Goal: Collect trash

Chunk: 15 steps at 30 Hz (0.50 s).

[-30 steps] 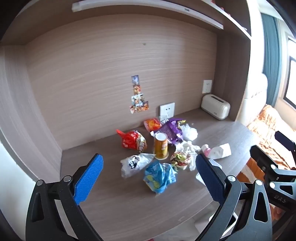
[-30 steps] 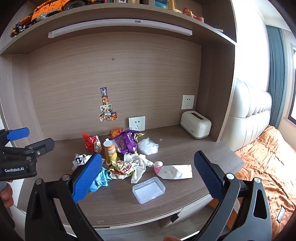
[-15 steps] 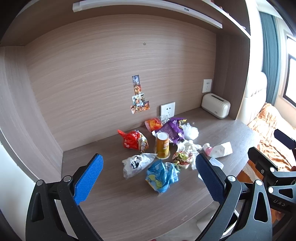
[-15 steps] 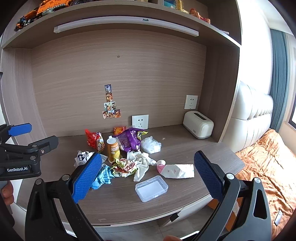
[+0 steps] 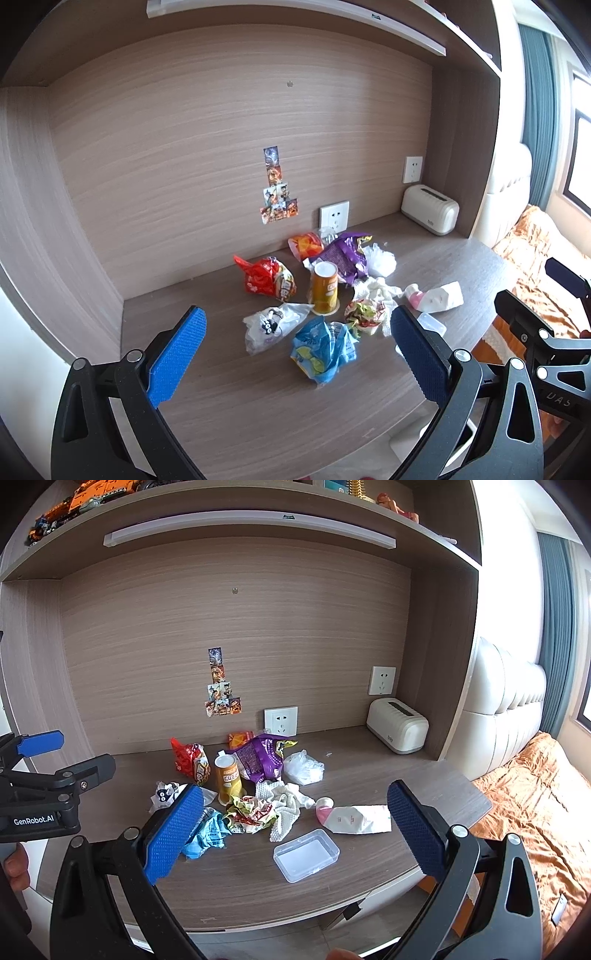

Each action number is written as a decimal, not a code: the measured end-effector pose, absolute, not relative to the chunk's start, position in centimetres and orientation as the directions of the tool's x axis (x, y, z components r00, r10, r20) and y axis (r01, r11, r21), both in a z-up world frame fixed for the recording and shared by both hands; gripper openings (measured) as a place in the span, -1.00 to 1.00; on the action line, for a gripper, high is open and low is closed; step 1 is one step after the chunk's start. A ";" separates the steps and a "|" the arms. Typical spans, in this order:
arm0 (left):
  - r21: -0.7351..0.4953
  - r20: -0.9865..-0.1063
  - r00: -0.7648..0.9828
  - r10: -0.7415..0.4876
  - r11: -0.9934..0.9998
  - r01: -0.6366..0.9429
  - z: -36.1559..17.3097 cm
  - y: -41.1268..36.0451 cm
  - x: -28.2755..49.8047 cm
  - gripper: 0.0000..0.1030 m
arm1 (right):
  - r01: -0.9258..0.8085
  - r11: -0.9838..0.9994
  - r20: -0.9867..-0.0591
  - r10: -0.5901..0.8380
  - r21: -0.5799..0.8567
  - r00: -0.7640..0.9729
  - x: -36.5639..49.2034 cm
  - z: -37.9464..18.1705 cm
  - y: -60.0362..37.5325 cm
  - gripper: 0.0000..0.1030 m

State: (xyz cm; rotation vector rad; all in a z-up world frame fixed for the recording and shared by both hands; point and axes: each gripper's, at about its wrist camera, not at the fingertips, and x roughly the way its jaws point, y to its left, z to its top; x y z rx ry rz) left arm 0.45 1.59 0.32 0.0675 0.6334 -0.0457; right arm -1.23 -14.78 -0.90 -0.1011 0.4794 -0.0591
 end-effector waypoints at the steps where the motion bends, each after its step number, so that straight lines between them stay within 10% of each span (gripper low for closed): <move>1: 0.049 -0.591 0.806 -0.022 0.997 0.063 0.3 1.6 0.4 0.91 | 0.031 0.993 -0.457 -0.079 -0.110 0.886 -1.2 -0.9 -14.8 0.93; 15: 0.052 -0.591 0.807 -0.028 0.996 0.073 0.4 1.5 0.9 0.91 | 0.027 0.993 -0.454 -0.075 -0.111 0.888 -1.0 -1.0 -14.4 0.93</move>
